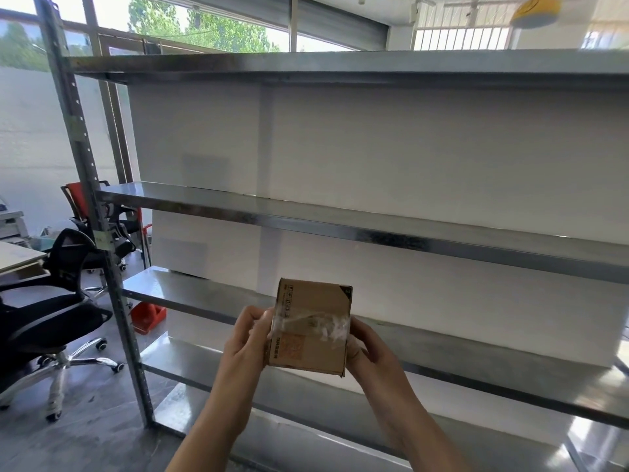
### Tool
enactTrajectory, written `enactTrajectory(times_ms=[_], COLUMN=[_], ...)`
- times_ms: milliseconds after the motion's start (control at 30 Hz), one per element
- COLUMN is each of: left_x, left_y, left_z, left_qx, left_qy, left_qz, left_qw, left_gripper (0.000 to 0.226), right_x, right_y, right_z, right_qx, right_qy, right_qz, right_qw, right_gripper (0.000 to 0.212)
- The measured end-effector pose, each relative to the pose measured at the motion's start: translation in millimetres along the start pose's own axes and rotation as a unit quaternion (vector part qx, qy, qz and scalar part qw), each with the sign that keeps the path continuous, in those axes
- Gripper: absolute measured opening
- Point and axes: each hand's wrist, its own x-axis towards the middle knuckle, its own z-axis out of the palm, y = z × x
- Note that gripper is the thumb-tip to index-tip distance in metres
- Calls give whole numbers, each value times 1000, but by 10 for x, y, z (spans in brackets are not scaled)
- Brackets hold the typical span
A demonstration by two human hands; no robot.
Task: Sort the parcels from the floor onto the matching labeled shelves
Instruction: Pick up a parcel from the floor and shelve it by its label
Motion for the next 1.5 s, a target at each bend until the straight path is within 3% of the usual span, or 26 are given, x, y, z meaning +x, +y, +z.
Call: enactTrajectory(times_ms=[200, 300, 367, 500, 700, 1067, 1300, 1500], left_x=[-22, -86, -121, -115, -125, -185, -172, -186], left_y=[64, 74, 87, 117, 98, 138, 226, 293], left_z=[29, 92, 106, 75, 78, 13, 48, 78], left_qx=[-15, 5, 12, 20, 1, -62, -66, -15], left_qy=[7, -28, -62, -107, -83, -79, -46, -7], left_qz=[40, 67, 83, 103, 164, 93, 125, 128], left_qw=[999, 997, 995, 989, 983, 991, 989, 992], left_gripper=[35, 23, 30, 41, 45, 42, 86, 62], right_x=[47, 61, 56, 45, 84, 28, 70, 159], right_y=[-80, -119, -144, -187, -284, -290, -255, -152], right_z=[2, 28, 26, -28, 30, 89, 101, 127], right_qx=[33, 85, 99, 166, 235, 246, 306, 319], right_qy=[-7, 4, 3, -22, -15, -91, -93, -88], right_qz=[-5, 15, 12, 9, 0, -1, 23, 23], right_qw=[999, 996, 995, 986, 972, 965, 947, 943], right_gripper=[57, 26, 19, 52, 81, 48, 47, 57])
